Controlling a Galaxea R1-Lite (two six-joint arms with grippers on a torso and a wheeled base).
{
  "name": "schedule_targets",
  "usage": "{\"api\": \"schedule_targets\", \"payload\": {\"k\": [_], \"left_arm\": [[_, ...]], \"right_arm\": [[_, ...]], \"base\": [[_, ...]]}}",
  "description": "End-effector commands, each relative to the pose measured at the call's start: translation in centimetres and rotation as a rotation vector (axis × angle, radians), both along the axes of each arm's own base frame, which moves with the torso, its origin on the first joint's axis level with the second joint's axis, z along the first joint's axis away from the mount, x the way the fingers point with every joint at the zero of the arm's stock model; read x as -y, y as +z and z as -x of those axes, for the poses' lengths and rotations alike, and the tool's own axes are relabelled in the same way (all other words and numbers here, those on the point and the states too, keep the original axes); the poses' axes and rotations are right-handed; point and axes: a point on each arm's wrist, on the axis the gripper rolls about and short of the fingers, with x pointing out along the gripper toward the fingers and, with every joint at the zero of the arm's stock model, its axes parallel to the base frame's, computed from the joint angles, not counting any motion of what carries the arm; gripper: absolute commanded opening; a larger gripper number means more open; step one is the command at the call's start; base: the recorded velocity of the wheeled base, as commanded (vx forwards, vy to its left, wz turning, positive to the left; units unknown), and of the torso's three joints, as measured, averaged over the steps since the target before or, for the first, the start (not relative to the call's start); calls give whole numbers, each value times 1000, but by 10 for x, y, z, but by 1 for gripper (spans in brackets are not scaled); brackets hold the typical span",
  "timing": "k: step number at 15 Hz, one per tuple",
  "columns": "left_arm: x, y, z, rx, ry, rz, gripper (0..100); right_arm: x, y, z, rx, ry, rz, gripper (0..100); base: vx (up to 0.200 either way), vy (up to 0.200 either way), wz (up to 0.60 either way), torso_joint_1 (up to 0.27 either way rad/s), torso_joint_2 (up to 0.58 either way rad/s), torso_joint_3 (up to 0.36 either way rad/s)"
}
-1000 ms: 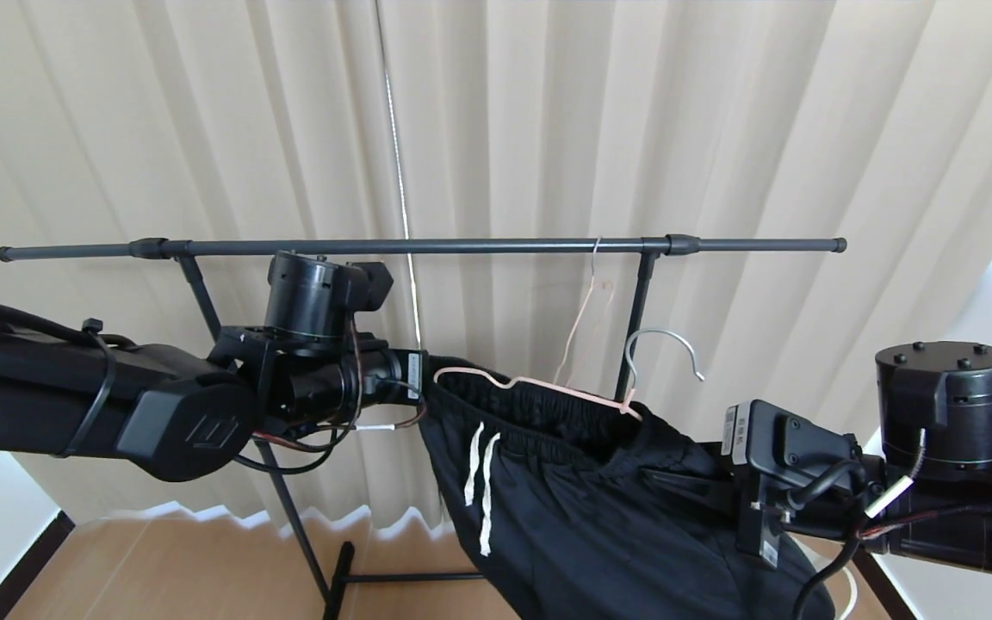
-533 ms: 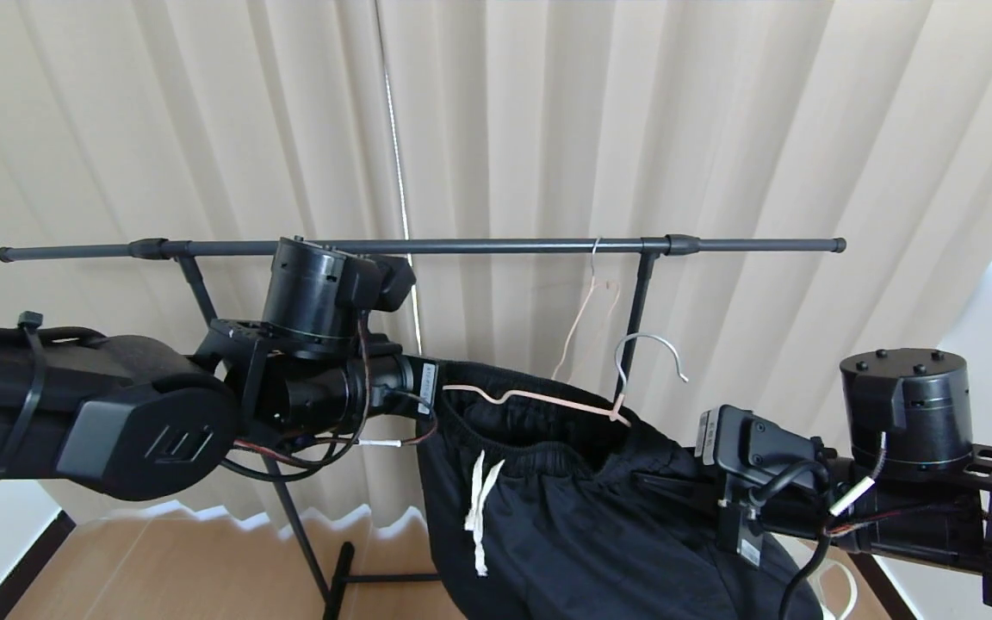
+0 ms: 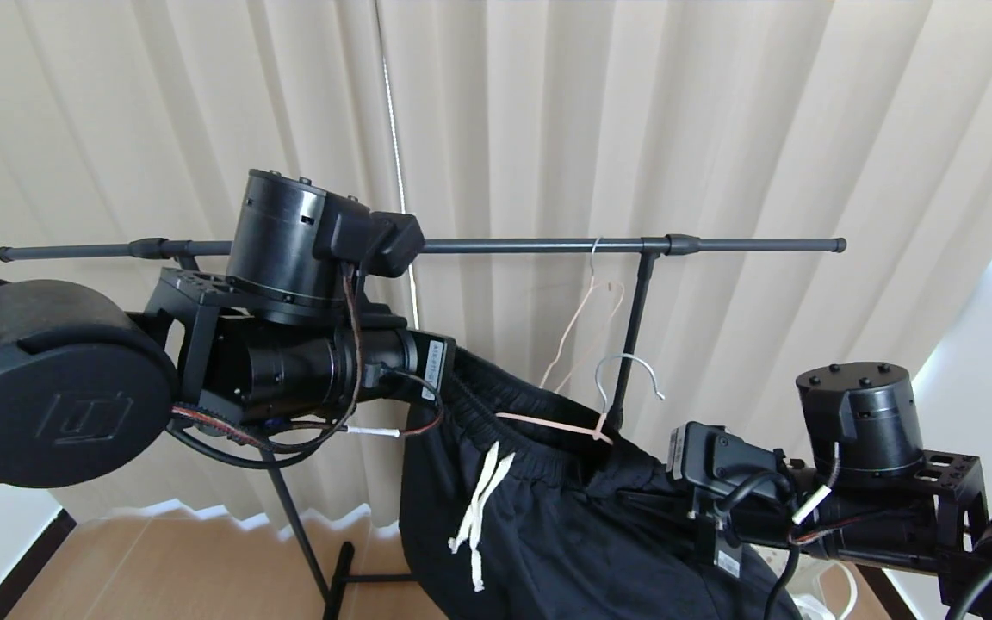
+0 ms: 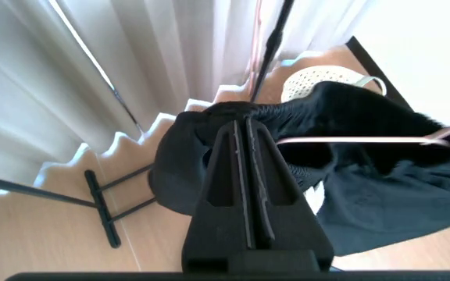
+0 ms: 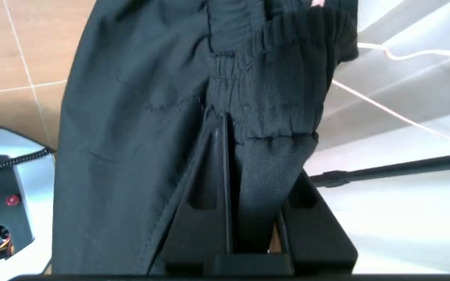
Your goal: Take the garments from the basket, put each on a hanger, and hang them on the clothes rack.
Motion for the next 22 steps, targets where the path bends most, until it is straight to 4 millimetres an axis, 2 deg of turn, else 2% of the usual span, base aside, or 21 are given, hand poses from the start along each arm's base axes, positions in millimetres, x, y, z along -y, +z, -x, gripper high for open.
{"api": "schedule_targets", "payload": {"k": [1,3,8,11,17,22], "left_arm": [[1,16,8,22,-19,18,0],[4,18,14,13,-36,12,0],[18,-10,35,-72,-114,-56,0],[29,-27,40,-124,-139,-78,0],[36,-40,42,-167,-138,-77,0],[50,-54,46,-217,-143,-68,0]], "right_arm": [[-2,-7,-4,-19,-6,17,0],[-3,-6,-6,-9,-19,19,0],[-7,8,-12,35,-62,-114,0],[-7,10,-9,44,-57,-124,0],[-9,15,-4,47,-12,-149,0],[-8,19,-3,75,-11,-210,0]], "base": [[0,0,0,0,0,0],[0,0,0,0,0,0],[0,0,0,0,0,0],[0,0,0,0,0,0],[0,0,0,0,0,0],[0,0,0,0,0,0]]}}
